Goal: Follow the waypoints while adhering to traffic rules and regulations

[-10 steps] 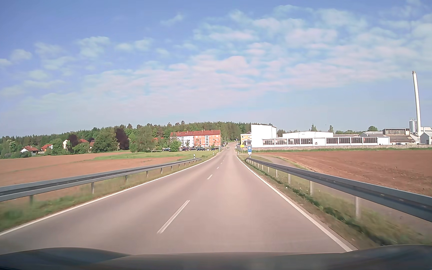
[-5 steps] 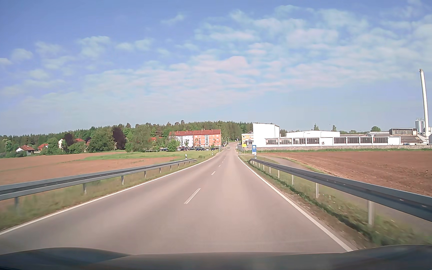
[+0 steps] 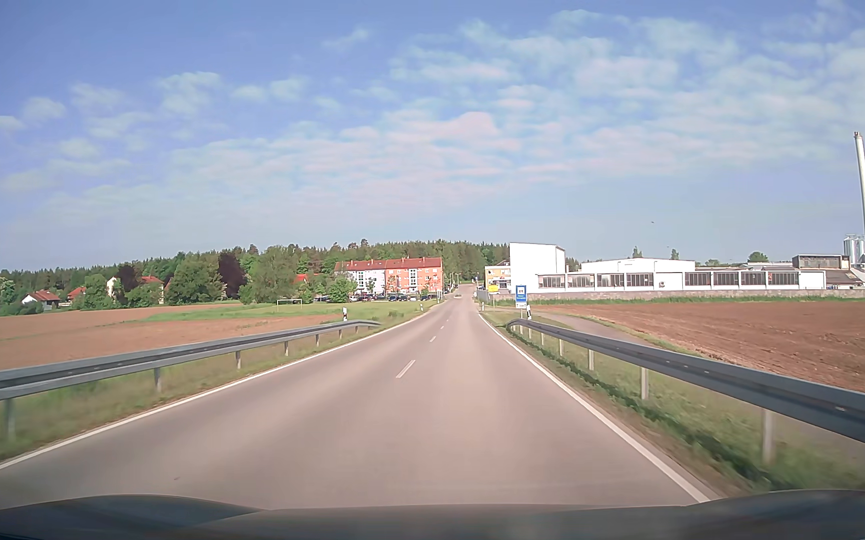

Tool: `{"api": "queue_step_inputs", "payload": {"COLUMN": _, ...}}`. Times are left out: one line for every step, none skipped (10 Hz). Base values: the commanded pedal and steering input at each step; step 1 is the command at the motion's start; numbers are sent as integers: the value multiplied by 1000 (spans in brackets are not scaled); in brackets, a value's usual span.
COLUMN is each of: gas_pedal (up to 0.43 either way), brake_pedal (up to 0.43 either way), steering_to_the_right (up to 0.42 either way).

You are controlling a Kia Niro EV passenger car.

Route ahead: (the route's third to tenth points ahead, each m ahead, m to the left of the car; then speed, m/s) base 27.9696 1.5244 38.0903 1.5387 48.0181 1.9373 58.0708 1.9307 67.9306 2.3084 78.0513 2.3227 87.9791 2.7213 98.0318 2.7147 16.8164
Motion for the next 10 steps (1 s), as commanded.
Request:
{"api": "queue_step_inputs", "payload": {"gas_pedal": 0, "brake_pedal": 165, "steering_to_the_right": 0}}
{"api": "queue_step_inputs", "payload": {"gas_pedal": 0, "brake_pedal": 159, "steering_to_the_right": -1}}
{"api": "queue_step_inputs", "payload": {"gas_pedal": 0, "brake_pedal": 165, "steering_to_the_right": -1}}
{"api": "queue_step_inputs", "payload": {"gas_pedal": 0, "brake_pedal": 165, "steering_to_the_right": -1}}
{"api": "queue_step_inputs", "payload": {"gas_pedal": 0, "brake_pedal": 165, "steering_to_the_right": -1}}
{"api": "queue_step_inputs", "payload": {"gas_pedal": 0, "brake_pedal": 165, "steering_to_the_right": -1}}
{"api": "queue_step_inputs", "payload": {"gas_pedal": 0, "brake_pedal": 165, "steering_to_the_right": -1}}
{"api": "queue_step_inputs", "payload": {"gas_pedal": 0, "brake_pedal": 165, "steering_to_the_right": -1}}
{"api": "queue_step_inputs", "payload": {"gas_pedal": 0, "brake_pedal": 165, "steering_to_the_right": -1}}
{"api": "queue_step_inputs", "payload": {"gas_pedal": 0, "brake_pedal": 171, "steering_to_the_right": -1}}
